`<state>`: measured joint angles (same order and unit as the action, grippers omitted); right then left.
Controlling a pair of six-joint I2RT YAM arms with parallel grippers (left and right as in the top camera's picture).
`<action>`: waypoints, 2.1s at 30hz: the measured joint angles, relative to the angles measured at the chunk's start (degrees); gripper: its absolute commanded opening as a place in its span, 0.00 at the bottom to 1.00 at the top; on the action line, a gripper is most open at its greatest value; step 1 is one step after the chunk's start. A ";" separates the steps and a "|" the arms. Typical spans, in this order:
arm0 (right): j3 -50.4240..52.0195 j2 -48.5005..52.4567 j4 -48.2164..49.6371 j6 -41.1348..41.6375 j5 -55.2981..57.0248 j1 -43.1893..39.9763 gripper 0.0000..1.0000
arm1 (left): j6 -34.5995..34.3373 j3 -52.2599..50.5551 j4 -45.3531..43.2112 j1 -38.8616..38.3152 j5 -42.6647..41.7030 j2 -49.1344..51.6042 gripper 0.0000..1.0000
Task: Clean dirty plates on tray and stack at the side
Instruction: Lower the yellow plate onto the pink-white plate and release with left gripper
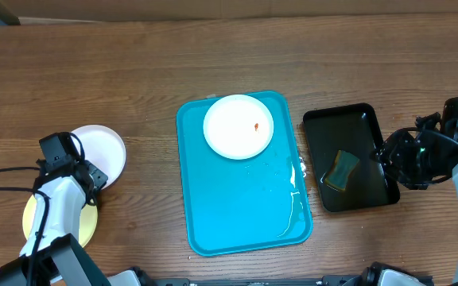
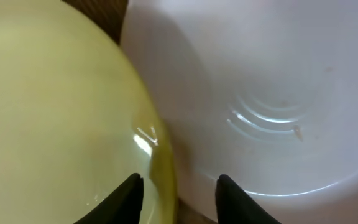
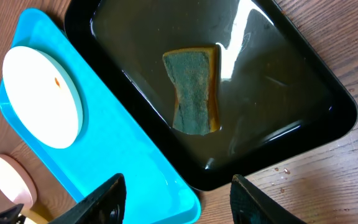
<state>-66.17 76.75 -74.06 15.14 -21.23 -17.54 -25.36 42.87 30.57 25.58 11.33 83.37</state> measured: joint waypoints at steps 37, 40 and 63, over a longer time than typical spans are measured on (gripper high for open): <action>0.00 0.02 -1.53 -0.15 -0.04 0.00 0.62 | 8.81 13.53 23.80 8.72 -20.44 -6.62 0.21; 0.00 0.00 -1.53 -0.17 -0.04 0.00 0.62 | 8.33 13.20 25.57 14.64 -16.98 -6.56 0.33; 0.00 0.00 -1.62 -0.15 -0.42 0.00 0.62 | 6.14 -4.00 0.50 24.81 -19.54 -4.39 0.52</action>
<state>-66.17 76.75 -75.68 14.98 -21.65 -17.54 -19.22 38.87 31.07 50.39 -8.21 78.98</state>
